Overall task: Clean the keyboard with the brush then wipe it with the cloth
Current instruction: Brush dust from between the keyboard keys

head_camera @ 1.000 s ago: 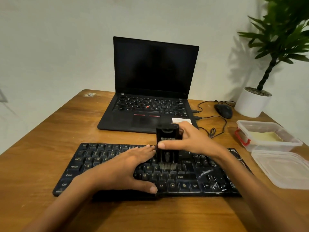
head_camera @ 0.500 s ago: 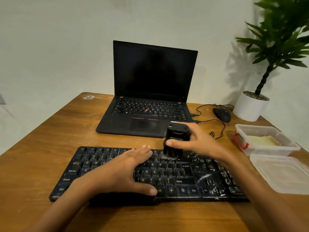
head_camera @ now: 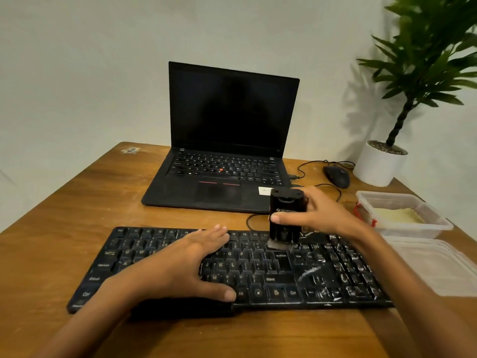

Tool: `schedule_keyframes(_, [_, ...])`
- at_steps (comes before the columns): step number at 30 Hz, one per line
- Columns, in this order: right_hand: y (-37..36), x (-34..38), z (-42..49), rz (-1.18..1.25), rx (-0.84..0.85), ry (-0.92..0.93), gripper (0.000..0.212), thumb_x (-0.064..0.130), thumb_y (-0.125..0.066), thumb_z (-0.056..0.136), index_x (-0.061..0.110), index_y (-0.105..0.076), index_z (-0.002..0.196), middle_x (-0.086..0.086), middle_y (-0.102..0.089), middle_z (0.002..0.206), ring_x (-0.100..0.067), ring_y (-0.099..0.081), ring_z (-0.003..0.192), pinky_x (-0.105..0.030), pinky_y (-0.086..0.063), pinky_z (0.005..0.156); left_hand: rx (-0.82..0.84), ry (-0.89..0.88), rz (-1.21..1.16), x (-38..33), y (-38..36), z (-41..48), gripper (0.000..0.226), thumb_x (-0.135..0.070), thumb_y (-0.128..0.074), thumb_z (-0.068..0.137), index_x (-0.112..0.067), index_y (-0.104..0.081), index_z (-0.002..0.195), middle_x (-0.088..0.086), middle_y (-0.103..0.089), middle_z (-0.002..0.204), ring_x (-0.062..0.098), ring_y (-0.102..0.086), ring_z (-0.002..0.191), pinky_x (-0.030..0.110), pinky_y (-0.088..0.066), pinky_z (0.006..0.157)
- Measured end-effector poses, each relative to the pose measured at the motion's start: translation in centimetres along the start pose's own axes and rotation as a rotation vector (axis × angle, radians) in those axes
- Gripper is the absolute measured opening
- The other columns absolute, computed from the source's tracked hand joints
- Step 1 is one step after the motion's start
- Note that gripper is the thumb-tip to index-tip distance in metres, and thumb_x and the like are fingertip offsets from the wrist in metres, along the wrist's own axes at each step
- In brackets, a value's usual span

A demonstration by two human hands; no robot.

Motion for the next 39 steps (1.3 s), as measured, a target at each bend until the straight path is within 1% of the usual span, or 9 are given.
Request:
schedule_keyframes(5, [-2.6, 2.9, 3.0, -0.033, -0.003, 0.132, 0.025, 0.033, -0.071, 0.076, 0.016, -0.063, 0.093, -0.001, -0.067, 0.09, -0.012, -0.061, 0.084, -0.023, -0.048, 0.074, 0.008, 0.025, -0.012, 0.4, -0.1, -0.1, 0.105, -0.076, -0.055, 0.064, -0.039, 0.001, 0.144, -0.032, 0.017, 0.139, -0.007, 0.013, 0.133, 0.02, 0.002, 0.111])
schedule_keyframes(9, [-2.2, 0.5, 2.1, -0.016, -0.001, 0.049, 0.019, 0.033, -0.07, 0.075, 0.024, -0.06, 0.089, 0.007, -0.064, 0.086, -0.002, -0.059, 0.077, -0.015, -0.047, 0.069, 0.006, 0.021, -0.021, 0.5, -0.1, -0.1, 0.105, -0.076, -0.055, 0.064, -0.04, 0.001, 0.144, -0.033, 0.016, 0.14, -0.007, 0.012, 0.134, 0.02, 0.002, 0.111])
schedule_keyframes(14, [3.0, -0.7, 0.7, -0.165, -0.07, 0.003, 0.024, 0.033, -0.073, 0.073, 0.022, -0.064, 0.092, 0.006, -0.069, 0.091, -0.005, -0.063, 0.084, -0.027, -0.052, 0.079, -0.001, 0.008, -0.007, 0.2, 0.1, -0.1, 0.103, -0.074, -0.056, 0.066, -0.039, 0.001, 0.144, -0.033, 0.017, 0.137, -0.013, 0.014, 0.128, 0.014, 0.005, 0.104])
schedule_keyframes(18, [-0.3, 0.9, 0.8, -0.003, 0.005, 0.069, 0.022, 0.027, -0.07, 0.075, 0.015, -0.063, 0.092, -0.002, -0.067, 0.089, -0.01, -0.062, 0.082, -0.021, -0.048, 0.071, 0.005, 0.012, -0.018, 0.1, 0.0, 0.0, 0.103, -0.074, -0.056, 0.066, -0.039, 0.001, 0.144, -0.033, 0.016, 0.138, -0.011, 0.013, 0.13, 0.015, 0.004, 0.105])
schedule_keyframes(21, [-0.2, -0.4, 2.3, -0.067, -0.071, 0.045, 0.026, 0.031, -0.071, 0.075, 0.016, -0.062, 0.095, 0.005, -0.066, 0.089, 0.001, -0.06, 0.079, -0.019, -0.05, 0.071, 0.004, 0.015, -0.008, -0.1, 0.1, -0.2, 0.103, -0.073, -0.055, 0.066, -0.038, 0.002, 0.144, -0.031, 0.017, 0.138, -0.011, 0.013, 0.13, 0.015, 0.004, 0.105])
schedule_keyframes(27, [0.5, -1.0, 2.1, 0.148, -0.115, 0.074, 0.032, 0.03, -0.069, 0.073, 0.008, -0.062, 0.096, -0.008, -0.069, 0.093, -0.017, -0.065, 0.088, -0.029, -0.052, 0.076, 0.015, 0.026, -0.03, 0.2, 0.0, 0.0, 0.104, -0.074, -0.056, 0.064, -0.04, 0.003, 0.143, -0.033, 0.017, 0.137, -0.009, 0.014, 0.131, 0.019, 0.003, 0.108])
schedule_keyframes(32, [2.4, -1.2, 2.5, 0.023, -0.192, 0.061, 0.02, 0.031, -0.072, 0.074, 0.024, -0.062, 0.09, 0.01, -0.065, 0.083, -0.006, -0.062, 0.082, -0.017, -0.047, 0.069, 0.008, 0.01, -0.003, 0.1, -0.1, -0.2, 0.103, -0.074, -0.054, 0.065, -0.04, 0.004, 0.143, -0.032, 0.018, 0.14, -0.011, 0.015, 0.13, 0.016, 0.005, 0.108])
schedule_keyframes(36, [-1.0, -0.2, 2.4, 0.102, -0.027, 0.09, 0.026, 0.035, -0.072, 0.072, 0.021, -0.063, 0.091, 0.01, -0.069, 0.087, -0.004, -0.063, 0.085, -0.019, -0.049, 0.076, 0.006, 0.003, -0.009, 0.1, 0.0, -0.1, 0.103, -0.074, -0.055, 0.065, -0.04, 0.002, 0.144, -0.033, 0.017, 0.138, -0.012, 0.015, 0.128, 0.014, 0.005, 0.105])
schedule_keyframes(39, [-0.2, -0.5, 3.1, 0.079, -0.12, 0.097, 0.026, 0.034, -0.073, 0.073, 0.022, -0.063, 0.095, 0.008, -0.068, 0.091, -0.008, -0.064, 0.088, -0.026, -0.049, 0.08, -0.001, 0.005, -0.011, 0.1, 0.0, -0.1, 0.103, -0.072, -0.057, 0.065, -0.04, 0.002, 0.143, -0.033, 0.016, 0.138, -0.012, 0.015, 0.127, 0.013, 0.006, 0.103])
Point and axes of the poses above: each hand's wrist, its own z-axis towards the middle knuckle, its own y-axis out of the back of the hand, x = y × z, the point moved 10 cm from there along z, towards the middle knuckle
